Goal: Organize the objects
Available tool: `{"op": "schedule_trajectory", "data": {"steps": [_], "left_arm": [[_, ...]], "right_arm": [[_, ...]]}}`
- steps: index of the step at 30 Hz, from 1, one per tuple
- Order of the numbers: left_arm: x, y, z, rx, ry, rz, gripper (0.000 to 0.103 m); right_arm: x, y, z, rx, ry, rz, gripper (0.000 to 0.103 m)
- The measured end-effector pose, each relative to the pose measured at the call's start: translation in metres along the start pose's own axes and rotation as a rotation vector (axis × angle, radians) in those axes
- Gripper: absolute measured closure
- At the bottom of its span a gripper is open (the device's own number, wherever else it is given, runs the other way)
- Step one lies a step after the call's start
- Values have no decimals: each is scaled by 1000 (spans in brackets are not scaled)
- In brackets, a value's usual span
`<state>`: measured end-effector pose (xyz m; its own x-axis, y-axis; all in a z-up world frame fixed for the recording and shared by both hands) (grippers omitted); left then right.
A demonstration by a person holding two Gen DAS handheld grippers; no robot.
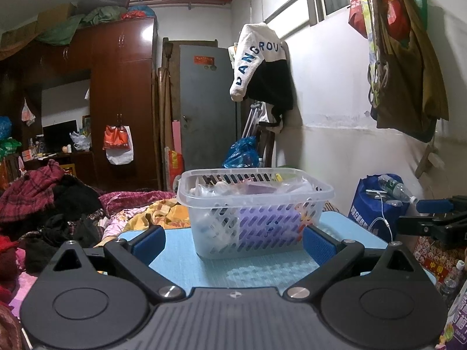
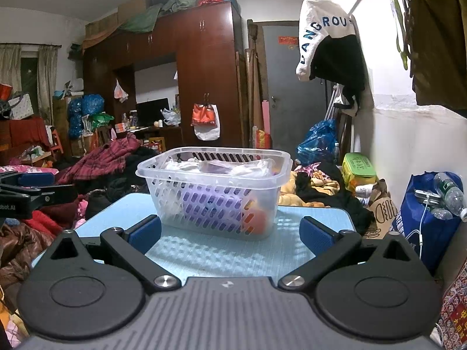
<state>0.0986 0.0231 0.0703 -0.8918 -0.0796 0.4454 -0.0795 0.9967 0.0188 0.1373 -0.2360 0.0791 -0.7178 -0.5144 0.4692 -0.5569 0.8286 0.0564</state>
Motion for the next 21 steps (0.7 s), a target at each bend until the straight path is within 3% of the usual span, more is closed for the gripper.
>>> {"op": "schedule_trajectory", "data": {"steps": [21], "left_arm": [[-3, -4, 0, 1, 2, 4, 2]], "right_arm": [[0, -4, -1, -8, 2, 3, 0]]}}
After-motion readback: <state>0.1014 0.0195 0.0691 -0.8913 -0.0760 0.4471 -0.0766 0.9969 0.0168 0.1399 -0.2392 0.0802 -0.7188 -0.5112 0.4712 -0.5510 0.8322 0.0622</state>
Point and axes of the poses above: each gripper's, at about its wrist camera, not at the fingertips, and x roughly against the way its jaws point, y to its left, z to its underside, the point moved 4 cm from there along -x, roughly the way its jaws point, and after that the axes turned 11 degrees about y, right-handed, at the moved point
